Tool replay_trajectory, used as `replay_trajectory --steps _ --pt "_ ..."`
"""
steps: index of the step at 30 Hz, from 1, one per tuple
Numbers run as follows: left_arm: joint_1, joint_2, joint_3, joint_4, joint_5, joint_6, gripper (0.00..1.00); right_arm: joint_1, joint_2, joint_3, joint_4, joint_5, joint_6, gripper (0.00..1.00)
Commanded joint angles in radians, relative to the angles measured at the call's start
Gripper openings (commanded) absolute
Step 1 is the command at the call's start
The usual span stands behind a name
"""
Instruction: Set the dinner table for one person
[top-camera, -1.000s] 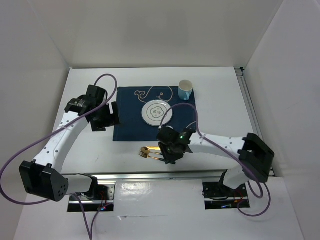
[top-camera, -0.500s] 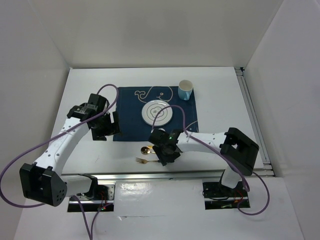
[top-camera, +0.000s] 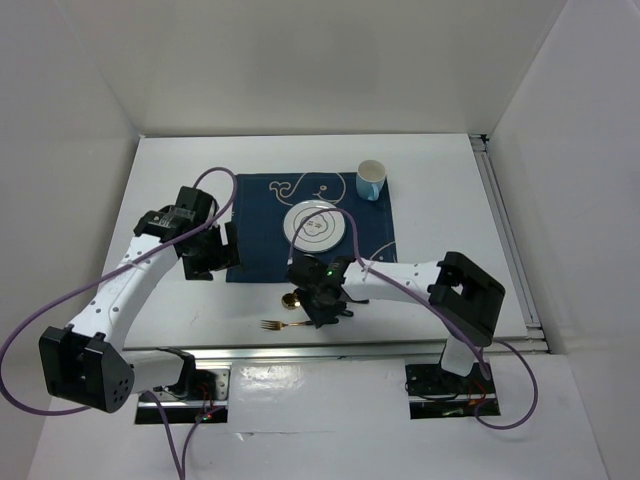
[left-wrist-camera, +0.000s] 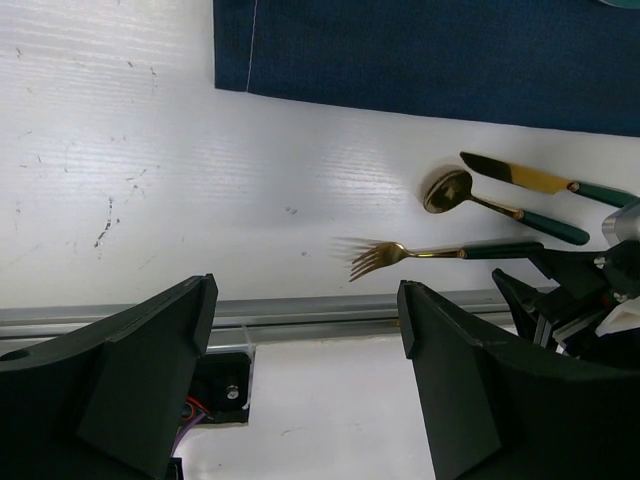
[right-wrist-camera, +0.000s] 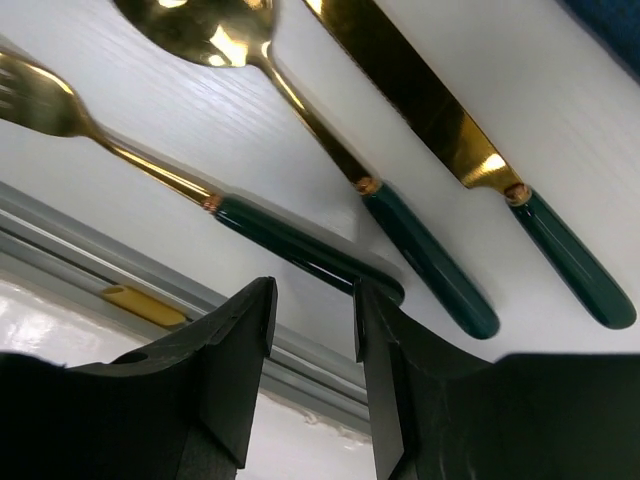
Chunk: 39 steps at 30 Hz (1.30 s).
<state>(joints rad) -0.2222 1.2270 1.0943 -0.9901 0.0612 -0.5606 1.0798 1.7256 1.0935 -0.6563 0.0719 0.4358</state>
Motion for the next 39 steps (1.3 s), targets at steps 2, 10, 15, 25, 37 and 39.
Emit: replay_trajectory --steps 2,10,15,25,37,39 --pt "-0.003 0.0 0.047 0.013 -0.017 -0.009 0.91 0.017 -0.004 0.066 0.021 0.003 -0.003 0.48" --pt "-0.003 0.0 0.047 0.004 -0.017 -0.009 0.91 0.049 0.006 0.106 -0.022 0.042 -0.048 0.58" --pt "-0.003 -0.018 0.047 -0.005 -0.035 -0.009 0.91 0.049 0.052 0.106 0.027 0.017 -0.101 0.61" --pt "-0.003 -0.018 0.056 -0.015 -0.054 -0.018 0.91 0.049 0.094 0.049 0.107 -0.001 -0.158 0.51" --pt "-0.003 0.023 0.2 0.008 0.009 -0.038 0.91 0.049 0.081 0.005 0.222 -0.115 -0.252 0.36" --pt "-0.003 0.035 0.225 -0.002 0.0 -0.038 0.91 0.049 0.101 0.005 0.222 -0.115 -0.252 0.36"
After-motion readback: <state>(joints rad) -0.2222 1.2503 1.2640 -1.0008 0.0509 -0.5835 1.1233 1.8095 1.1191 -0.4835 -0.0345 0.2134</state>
